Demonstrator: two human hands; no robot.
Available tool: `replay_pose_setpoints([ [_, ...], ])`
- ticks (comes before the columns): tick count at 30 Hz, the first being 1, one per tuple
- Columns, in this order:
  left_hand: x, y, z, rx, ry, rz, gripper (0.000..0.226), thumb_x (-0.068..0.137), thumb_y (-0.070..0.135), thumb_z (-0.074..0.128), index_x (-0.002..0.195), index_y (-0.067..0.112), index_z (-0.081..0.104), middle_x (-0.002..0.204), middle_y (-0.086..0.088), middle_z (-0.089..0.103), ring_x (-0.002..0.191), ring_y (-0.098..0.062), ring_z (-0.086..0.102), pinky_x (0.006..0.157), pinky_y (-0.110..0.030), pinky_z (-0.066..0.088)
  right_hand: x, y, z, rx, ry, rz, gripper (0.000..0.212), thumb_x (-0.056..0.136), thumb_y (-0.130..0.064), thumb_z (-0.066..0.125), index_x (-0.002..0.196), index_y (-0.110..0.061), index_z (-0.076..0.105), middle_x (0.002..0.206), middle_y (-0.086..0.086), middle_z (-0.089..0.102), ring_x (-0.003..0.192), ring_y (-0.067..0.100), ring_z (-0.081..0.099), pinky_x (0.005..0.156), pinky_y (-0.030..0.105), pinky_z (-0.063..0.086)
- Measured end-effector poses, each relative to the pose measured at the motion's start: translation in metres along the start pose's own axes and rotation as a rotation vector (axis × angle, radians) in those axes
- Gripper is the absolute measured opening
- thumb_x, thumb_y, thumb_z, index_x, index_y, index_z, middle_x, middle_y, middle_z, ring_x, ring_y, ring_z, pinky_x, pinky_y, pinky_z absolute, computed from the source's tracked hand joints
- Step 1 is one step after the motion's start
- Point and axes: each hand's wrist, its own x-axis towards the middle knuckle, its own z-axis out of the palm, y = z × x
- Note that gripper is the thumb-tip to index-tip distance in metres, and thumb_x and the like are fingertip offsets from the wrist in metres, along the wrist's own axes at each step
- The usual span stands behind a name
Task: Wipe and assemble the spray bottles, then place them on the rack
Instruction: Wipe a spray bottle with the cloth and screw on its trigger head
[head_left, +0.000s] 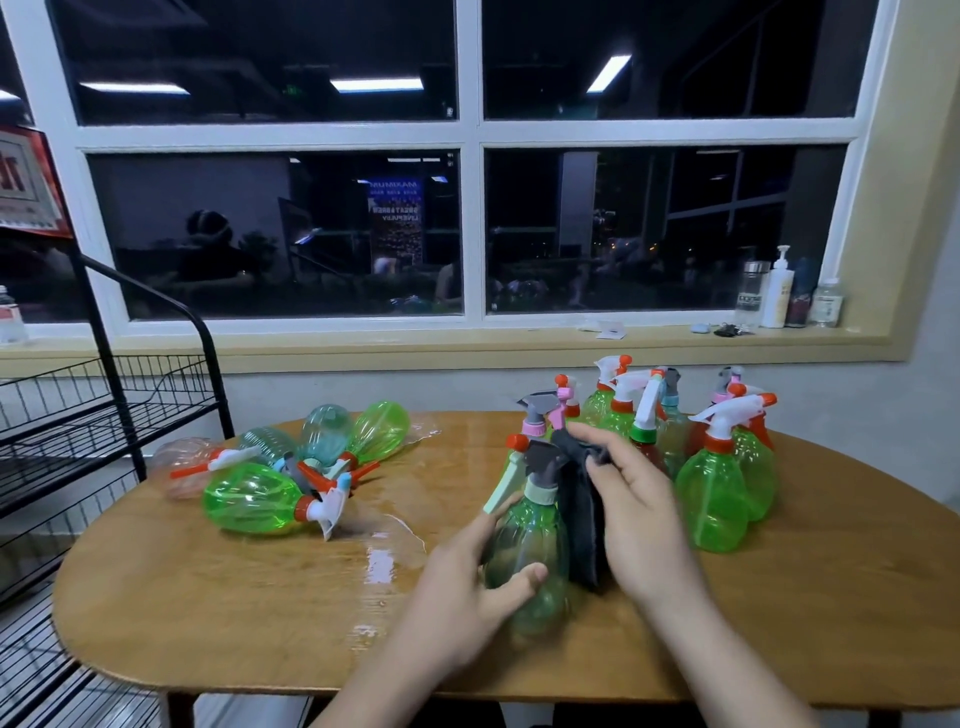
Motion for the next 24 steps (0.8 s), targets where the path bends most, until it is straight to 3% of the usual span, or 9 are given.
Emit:
replay_pose_setpoints([
  [3, 0.001, -0.006, 0.003, -0.044, 0.002, -0.042, 0.068, 0.084, 0.051, 0.079, 0.138, 0.074, 0.044, 0.128, 0.020, 0.072, 0.119, -0.005, 0.069, 0.106, -0.040, 0.056, -0.004, 0.001, 0.005, -0.228, -0.086, -0.145, 0.041, 0.112, -0.016, 0.048, 0.135, -0.044, 0.067, 0.105, 0.006, 0.078, 0.102, 0.029, 0.072, 0.096, 0.053, 0.056],
  [4, 0.001, -0.007, 0.004, -0.041, 0.002, -0.048, 0.065, 0.084, 0.051, 0.079, 0.135, 0.075, 0.046, 0.127, 0.017, 0.073, 0.117, -0.007, 0.070, 0.105, -0.043, 0.056, -0.006, 0.000, 0.007, -0.248, -0.101, -0.169, 0.042, 0.112, -0.015, 0.048, 0.138, -0.043, 0.066, 0.107, 0.002, 0.079, 0.102, 0.023, 0.073, 0.094, 0.048, 0.057],
  [6, 0.002, -0.008, 0.004, -0.027, 0.002, -0.047, 0.063, 0.084, 0.052, 0.078, 0.133, 0.074, 0.047, 0.126, 0.014, 0.074, 0.116, -0.009, 0.071, 0.103, -0.044, 0.057, -0.013, -0.007, 0.010, -0.297, -0.119, -0.228, 0.044, 0.112, -0.011, 0.047, 0.144, -0.035, 0.065, 0.119, -0.013, 0.076, 0.110, 0.001, 0.070, 0.092, 0.025, 0.055],
  [9, 0.001, -0.007, 0.004, -0.021, 0.009, -0.041, 0.062, 0.083, 0.054, 0.076, 0.128, 0.081, 0.044, 0.124, 0.016, 0.073, 0.115, -0.005, 0.070, 0.102, -0.042, 0.058, -0.018, -0.011, 0.013, -0.309, -0.156, -0.313, 0.048, 0.111, -0.007, 0.047, 0.148, -0.032, 0.061, 0.128, -0.018, 0.072, 0.115, -0.003, 0.067, 0.088, 0.010, 0.047],
  [12, 0.000, -0.006, 0.004, -0.017, 0.011, -0.046, 0.065, 0.083, 0.056, 0.075, 0.131, 0.082, 0.041, 0.127, 0.017, 0.072, 0.117, -0.004, 0.069, 0.103, -0.041, 0.058, -0.015, -0.002, 0.011, -0.298, -0.146, -0.315, 0.047, 0.111, -0.006, 0.047, 0.150, -0.030, 0.060, 0.124, -0.014, 0.075, 0.109, -0.003, 0.069, 0.087, 0.013, 0.050],
  [16, 0.000, -0.005, 0.005, -0.026, 0.009, -0.050, 0.066, 0.083, 0.059, 0.074, 0.136, 0.079, 0.040, 0.131, 0.019, 0.070, 0.121, -0.004, 0.067, 0.106, -0.043, 0.056, -0.010, 0.012, 0.006, -0.303, -0.081, -0.244, 0.048, 0.110, -0.005, 0.048, 0.146, -0.033, 0.063, 0.085, -0.001, 0.077, 0.065, 0.013, 0.064, 0.065, 0.030, 0.050],
  [19, 0.000, -0.004, 0.004, -0.021, 0.016, -0.051, 0.069, 0.083, 0.059, 0.075, 0.138, 0.079, 0.038, 0.131, 0.021, 0.069, 0.122, -0.003, 0.066, 0.107, -0.043, 0.055, -0.006, 0.013, 0.001, -0.320, -0.066, -0.234, 0.047, 0.109, -0.004, 0.048, 0.142, -0.030, 0.067, 0.074, -0.006, 0.073, 0.056, 0.009, 0.057, 0.061, 0.026, 0.044],
  [21, 0.000, -0.005, 0.005, -0.027, 0.021, -0.049, 0.069, 0.083, 0.056, 0.075, 0.137, 0.079, 0.039, 0.129, 0.021, 0.071, 0.122, -0.004, 0.067, 0.107, -0.043, 0.055, -0.003, 0.005, 0.003, -0.340, -0.082, -0.245, 0.045, 0.109, -0.006, 0.047, 0.141, -0.029, 0.068, 0.090, -0.008, 0.079, 0.067, 0.006, 0.065, 0.065, 0.024, 0.047],
  [24, -0.001, -0.002, 0.004, 0.010, 0.012, -0.049, 0.067, 0.082, 0.057, 0.073, 0.132, 0.084, 0.037, 0.124, 0.029, 0.070, 0.119, 0.002, 0.066, 0.105, -0.039, 0.057, -0.007, -0.010, 0.011, -0.356, -0.145, -0.296, 0.043, 0.109, -0.008, 0.046, 0.143, -0.025, 0.067, 0.119, -0.012, 0.077, 0.103, -0.001, 0.070, 0.088, 0.017, 0.053],
])
